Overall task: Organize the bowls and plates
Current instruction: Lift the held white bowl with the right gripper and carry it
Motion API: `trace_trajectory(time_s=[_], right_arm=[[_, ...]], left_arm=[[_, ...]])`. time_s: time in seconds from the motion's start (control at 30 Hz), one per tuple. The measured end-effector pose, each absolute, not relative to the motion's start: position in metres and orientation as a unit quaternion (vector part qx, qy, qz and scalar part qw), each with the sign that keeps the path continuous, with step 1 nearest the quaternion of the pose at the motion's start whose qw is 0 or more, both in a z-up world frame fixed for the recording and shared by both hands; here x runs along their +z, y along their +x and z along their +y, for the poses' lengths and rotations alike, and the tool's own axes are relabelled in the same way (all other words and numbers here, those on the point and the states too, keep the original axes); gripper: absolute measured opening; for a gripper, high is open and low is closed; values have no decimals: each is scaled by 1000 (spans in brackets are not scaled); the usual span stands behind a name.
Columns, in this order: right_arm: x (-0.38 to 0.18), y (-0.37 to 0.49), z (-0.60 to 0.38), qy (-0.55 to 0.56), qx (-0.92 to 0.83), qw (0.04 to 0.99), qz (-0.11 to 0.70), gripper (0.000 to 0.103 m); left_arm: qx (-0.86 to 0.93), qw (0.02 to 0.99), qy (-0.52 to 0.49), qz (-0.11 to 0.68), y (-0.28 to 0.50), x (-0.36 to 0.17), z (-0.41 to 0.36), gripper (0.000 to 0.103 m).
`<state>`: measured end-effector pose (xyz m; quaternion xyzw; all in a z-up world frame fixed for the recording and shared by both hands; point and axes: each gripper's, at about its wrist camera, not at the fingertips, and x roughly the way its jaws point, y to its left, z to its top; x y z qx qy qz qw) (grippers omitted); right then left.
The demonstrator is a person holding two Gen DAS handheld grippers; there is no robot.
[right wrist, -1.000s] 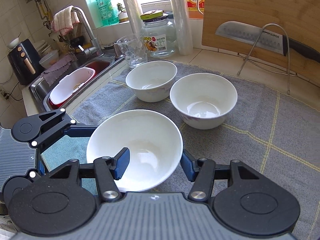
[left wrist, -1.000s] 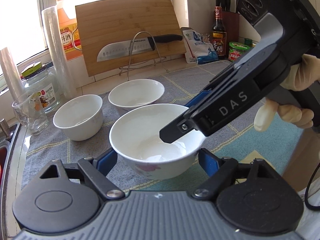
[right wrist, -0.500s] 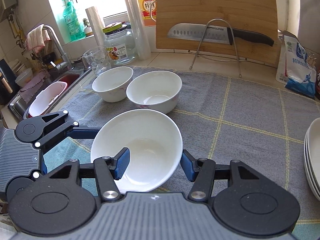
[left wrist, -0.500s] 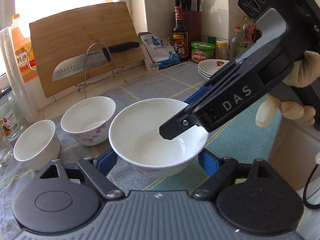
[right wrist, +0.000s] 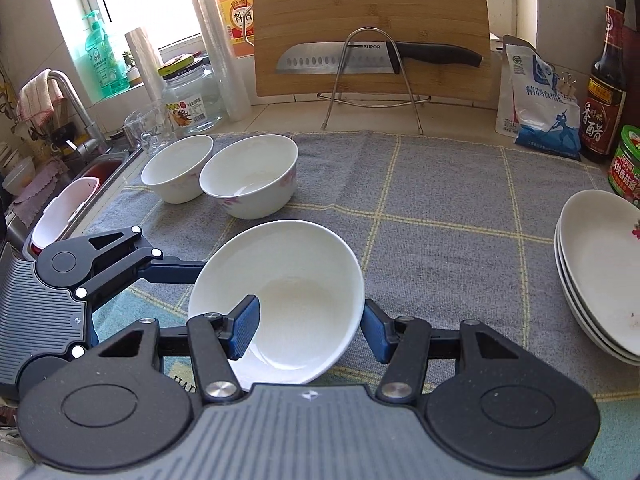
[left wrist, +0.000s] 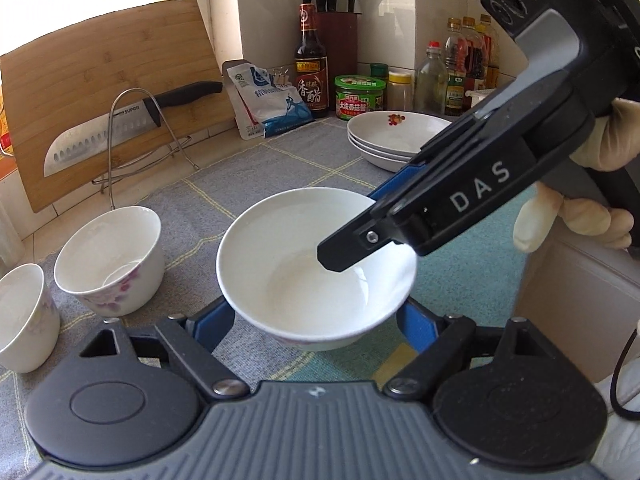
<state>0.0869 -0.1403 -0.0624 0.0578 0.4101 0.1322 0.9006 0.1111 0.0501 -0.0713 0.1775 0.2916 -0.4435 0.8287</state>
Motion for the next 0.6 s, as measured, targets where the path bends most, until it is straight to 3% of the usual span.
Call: trace_trajectory(time_s=[0.6], right_arm=[[-72, 92, -147, 58, 126, 894, 427, 61]], left_arm=[[-447, 819, 166, 320, 119, -81, 40, 87]])
